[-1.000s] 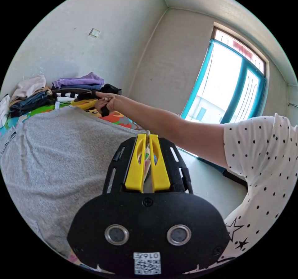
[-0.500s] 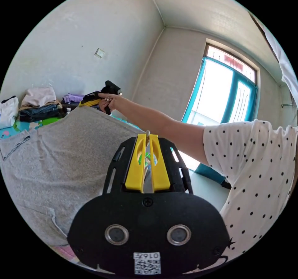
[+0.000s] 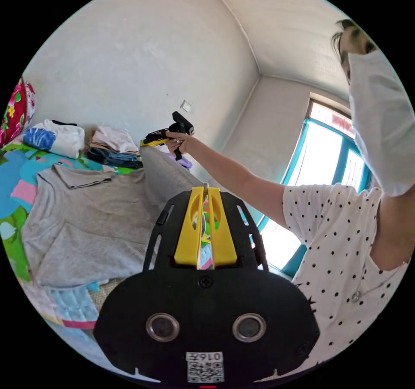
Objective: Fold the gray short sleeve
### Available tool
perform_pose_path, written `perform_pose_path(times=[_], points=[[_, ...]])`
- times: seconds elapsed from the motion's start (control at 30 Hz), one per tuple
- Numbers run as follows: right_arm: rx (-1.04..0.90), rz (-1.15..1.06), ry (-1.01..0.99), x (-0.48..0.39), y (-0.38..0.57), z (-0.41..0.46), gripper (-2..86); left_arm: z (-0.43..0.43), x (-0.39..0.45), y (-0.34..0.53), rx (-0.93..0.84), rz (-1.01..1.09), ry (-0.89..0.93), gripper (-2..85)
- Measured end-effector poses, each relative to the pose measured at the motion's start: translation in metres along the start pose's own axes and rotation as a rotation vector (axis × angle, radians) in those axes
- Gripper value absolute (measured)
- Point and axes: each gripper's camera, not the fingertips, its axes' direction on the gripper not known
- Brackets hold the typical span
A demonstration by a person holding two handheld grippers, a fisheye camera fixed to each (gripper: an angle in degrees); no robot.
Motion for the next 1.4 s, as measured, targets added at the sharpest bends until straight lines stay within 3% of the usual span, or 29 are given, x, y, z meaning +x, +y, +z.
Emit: perform_pose_path(times=[0.17,0.33,0.57,0.83,0.97,1.07,1.2,1.4], points=[[-0.102,-0.143,0.053,-0.13,-0.07,0.053,0.0,-0.098,-0.05,0.025,0.13,-0.09,-0.18,-0.9],[-0.246,-0.244,0.122,-0.231,-0.109,0.133,0.1,-0.168,-0.098,0.051,0.209,-0.269,-0.235,-1.0],[-0.423,-0.341,0.365,-0.322,-0.119,0.215,0.4,-0.217,-0.139,0.073,0.197,-0.371,-0.321,-0.9],[-0.384,-0.353,0.319,-0.371,-0.103,0.219,3.4,-0.243,-0.161,0.083,0.167,-0.389,-0.393,-0.9],[-0.417,-0.307,0.082,-0.375,-0.077,0.228,10.2,-0.257,-0.174,0.087,0.14,-0.415,-0.446,-0.9],[-0.279,-0.306,-0.091,-0.37,-0.049,0.198,10.9,-0.269,-0.173,0.081,0.113,-0.389,-0.563,-0.9],[-0.009,-0.426,-0.111,-0.364,0.02,0.143,10.6,-0.287,-0.171,0.069,0.111,-0.342,-0.742,-0.6],[0.216,-0.673,-0.039,-0.361,0.217,0.092,11.2,-0.274,-0.202,0.038,-0.116,-0.263,-0.603,3.9]])
